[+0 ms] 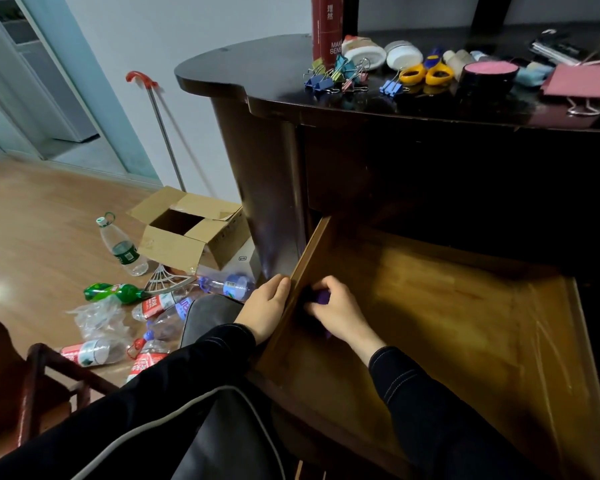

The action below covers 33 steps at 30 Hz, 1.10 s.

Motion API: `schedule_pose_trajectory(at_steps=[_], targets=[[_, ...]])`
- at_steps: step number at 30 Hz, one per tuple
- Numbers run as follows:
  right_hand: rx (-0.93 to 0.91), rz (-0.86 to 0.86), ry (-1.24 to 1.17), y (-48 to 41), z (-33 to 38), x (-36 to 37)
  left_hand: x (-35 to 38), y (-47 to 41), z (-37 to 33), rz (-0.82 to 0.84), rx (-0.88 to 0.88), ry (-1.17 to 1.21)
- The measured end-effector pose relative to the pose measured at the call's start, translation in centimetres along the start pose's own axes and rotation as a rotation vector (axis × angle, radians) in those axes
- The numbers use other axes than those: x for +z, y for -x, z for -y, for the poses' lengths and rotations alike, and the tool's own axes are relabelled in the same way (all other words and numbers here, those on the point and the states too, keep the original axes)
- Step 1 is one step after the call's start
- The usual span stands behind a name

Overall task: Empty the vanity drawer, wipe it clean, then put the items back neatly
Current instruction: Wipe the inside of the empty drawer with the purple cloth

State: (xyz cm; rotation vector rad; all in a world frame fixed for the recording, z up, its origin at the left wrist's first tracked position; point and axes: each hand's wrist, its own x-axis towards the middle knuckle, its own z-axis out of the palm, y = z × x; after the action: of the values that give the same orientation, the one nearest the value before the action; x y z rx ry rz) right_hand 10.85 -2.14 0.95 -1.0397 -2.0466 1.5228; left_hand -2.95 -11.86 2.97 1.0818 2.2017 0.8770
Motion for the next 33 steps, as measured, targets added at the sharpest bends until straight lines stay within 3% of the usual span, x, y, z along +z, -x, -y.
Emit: schedule_pose_trajectory(at_steps=[3,8,12,18,23,28,33], targets=[[-0.044,0.001,0.072,0.2,0.4,-0.4,0.0,0.0,0.0,0.005,-0.002,-0.021],[-0.099,-0.114,-0.050,0.9,1.2,0.1,0.1,-0.2,0.2,-0.014,0.066,-0.025],[-0.011,-0.040,0.027,1.2,0.3,0.5,0.0,0.1,0.0,-0.001,0.061,-0.014],[-0.093,-0.107,-0.110,0.7,0.9,0.1,0.1,-0.1,0.0,-0.005,0.064,-0.044],[-0.018,0.003,-0.002,0.6,-0.6,0.8,0.1,-0.1,0.5,-0.013,0.050,-0.035],[-0.080,-0.109,-0.133,0.5,0.4,0.4,0.0,0.0,0.3,-0.011,0.067,-0.032],[0.046,0.081,-0.003,0.8,-0.8,1.0,-0.2,0.1,0.3,0.000,0.094,0.005]])
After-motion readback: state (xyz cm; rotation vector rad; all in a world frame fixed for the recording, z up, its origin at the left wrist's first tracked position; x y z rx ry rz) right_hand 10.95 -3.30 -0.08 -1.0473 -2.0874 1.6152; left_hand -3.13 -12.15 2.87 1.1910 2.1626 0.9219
